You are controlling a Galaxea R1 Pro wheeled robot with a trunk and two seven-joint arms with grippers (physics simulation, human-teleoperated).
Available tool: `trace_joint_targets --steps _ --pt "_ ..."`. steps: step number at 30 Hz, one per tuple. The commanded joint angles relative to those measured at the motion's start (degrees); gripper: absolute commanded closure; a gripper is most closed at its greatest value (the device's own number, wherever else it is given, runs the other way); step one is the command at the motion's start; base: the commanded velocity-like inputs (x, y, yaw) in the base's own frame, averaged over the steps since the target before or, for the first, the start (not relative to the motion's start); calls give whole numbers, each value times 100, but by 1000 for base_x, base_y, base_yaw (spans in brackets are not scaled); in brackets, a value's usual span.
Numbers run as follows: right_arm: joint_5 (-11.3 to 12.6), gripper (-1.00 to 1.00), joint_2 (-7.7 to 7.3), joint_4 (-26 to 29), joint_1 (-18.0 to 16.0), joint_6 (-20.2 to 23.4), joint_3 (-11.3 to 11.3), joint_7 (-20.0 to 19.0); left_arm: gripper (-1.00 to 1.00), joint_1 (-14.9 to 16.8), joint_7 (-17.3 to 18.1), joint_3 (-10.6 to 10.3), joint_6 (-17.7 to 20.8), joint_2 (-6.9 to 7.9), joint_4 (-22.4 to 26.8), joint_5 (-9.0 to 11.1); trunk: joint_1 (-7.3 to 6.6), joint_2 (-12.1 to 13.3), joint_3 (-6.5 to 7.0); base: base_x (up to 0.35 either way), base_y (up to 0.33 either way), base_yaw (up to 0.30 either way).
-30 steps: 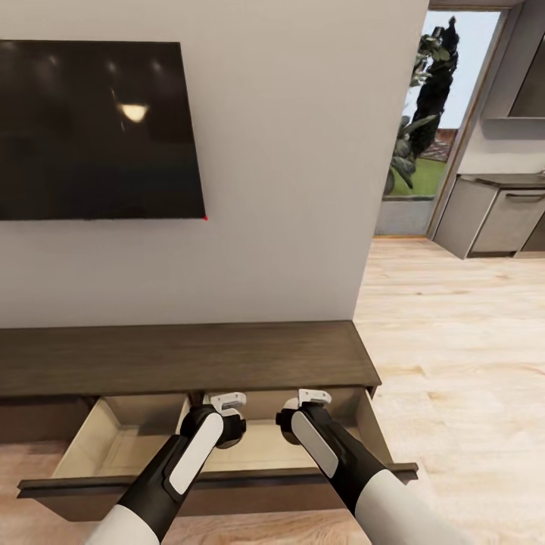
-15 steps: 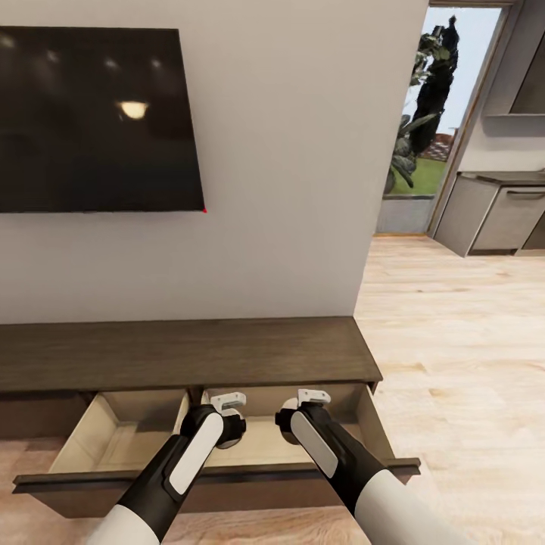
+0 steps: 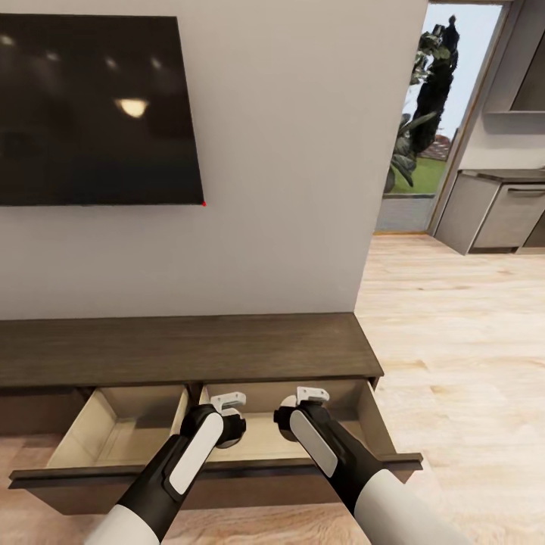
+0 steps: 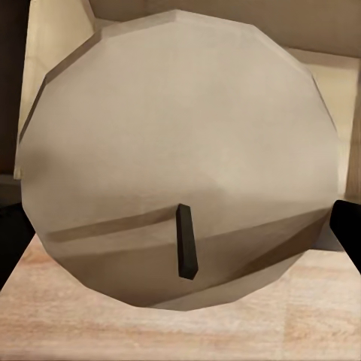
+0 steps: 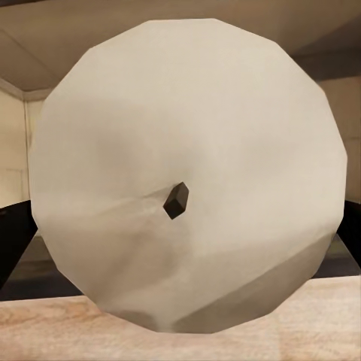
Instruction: Place each of the two pumpkins and all three candles from the living room inside a cabinet in the living room (use any cabinet), then make sure every cabinet is closed, and position the cauldron so it is next to a table in the living room.
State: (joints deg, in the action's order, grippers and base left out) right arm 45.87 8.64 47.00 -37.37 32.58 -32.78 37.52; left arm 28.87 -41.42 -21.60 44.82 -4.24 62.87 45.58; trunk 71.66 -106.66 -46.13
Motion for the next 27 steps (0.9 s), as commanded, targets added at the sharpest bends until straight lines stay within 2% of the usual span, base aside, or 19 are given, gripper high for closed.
trace_joint_targets --steps 1,9,20,27 --pt "44 100 -4 8 -5 10 -17 53 100 5 -91 -11 18 2 13 39 -1 -3 -5 0 0 0" --pt "41 100 -11 11 -3 10 -25 53 100 5 -83 -11 18 3 45 39 -1 -3 -5 15 0 0" --pt "44 100 -6 11 -3 11 -26 53 100 5 -77 -3 18 7 50 42 -1 -3 -5 199 0 0" --pt "43 100 -4 11 -5 10 -26 53 100 5 -77 -2 18 2 50 39 -1 -3 -5 62 0 0"
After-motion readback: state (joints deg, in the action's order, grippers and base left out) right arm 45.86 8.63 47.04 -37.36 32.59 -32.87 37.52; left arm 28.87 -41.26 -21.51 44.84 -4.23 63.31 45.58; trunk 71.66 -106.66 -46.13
